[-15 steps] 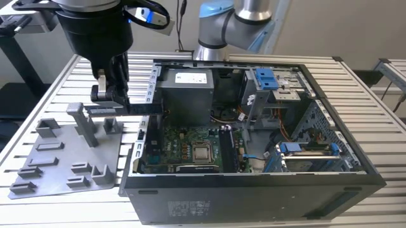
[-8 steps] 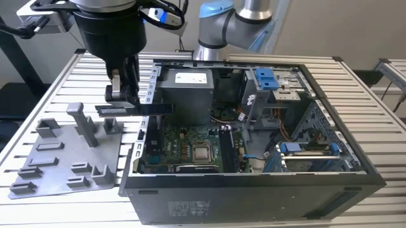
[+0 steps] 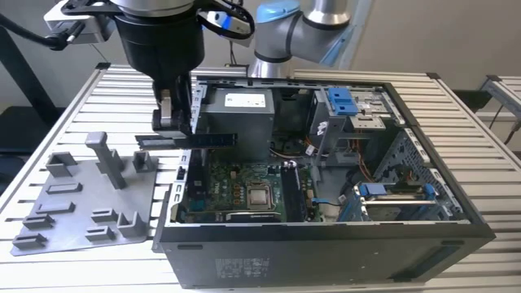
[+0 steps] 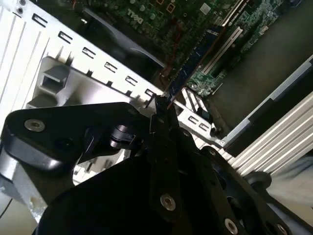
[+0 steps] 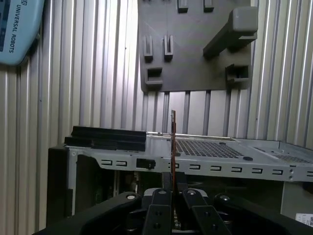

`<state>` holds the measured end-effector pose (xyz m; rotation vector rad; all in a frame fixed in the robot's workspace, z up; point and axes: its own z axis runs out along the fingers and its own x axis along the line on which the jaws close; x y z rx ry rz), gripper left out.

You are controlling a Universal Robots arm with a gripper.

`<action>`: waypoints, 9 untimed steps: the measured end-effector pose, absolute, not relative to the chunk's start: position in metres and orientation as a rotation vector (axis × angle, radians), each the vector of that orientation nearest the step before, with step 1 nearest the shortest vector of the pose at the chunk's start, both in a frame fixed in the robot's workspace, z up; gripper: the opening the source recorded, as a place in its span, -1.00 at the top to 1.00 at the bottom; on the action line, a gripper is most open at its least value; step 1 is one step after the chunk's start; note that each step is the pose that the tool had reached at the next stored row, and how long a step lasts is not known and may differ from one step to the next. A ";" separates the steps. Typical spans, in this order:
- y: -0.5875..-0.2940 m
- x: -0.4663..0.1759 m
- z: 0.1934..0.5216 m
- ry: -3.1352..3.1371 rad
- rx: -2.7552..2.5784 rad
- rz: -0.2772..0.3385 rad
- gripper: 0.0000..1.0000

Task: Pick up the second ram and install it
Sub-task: 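Pick up the second ram and move it above second insertion slot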

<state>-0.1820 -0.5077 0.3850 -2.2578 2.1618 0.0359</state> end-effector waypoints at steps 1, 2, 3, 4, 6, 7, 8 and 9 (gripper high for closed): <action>-0.508 -0.180 0.385 2.163 -2.257 0.036 0.72; -0.508 -0.177 0.385 2.163 -2.256 0.036 0.72; -0.508 -0.175 0.385 2.164 -2.256 0.036 0.72; -0.508 -0.173 0.385 2.165 -2.255 0.036 0.72; -0.508 -0.168 0.385 2.167 -2.253 0.036 0.72; -0.508 -0.166 0.385 2.168 -2.252 0.036 0.72; -0.508 -0.164 0.385 2.169 -2.251 0.036 0.72; -0.508 -0.163 0.385 2.172 -2.248 0.036 0.72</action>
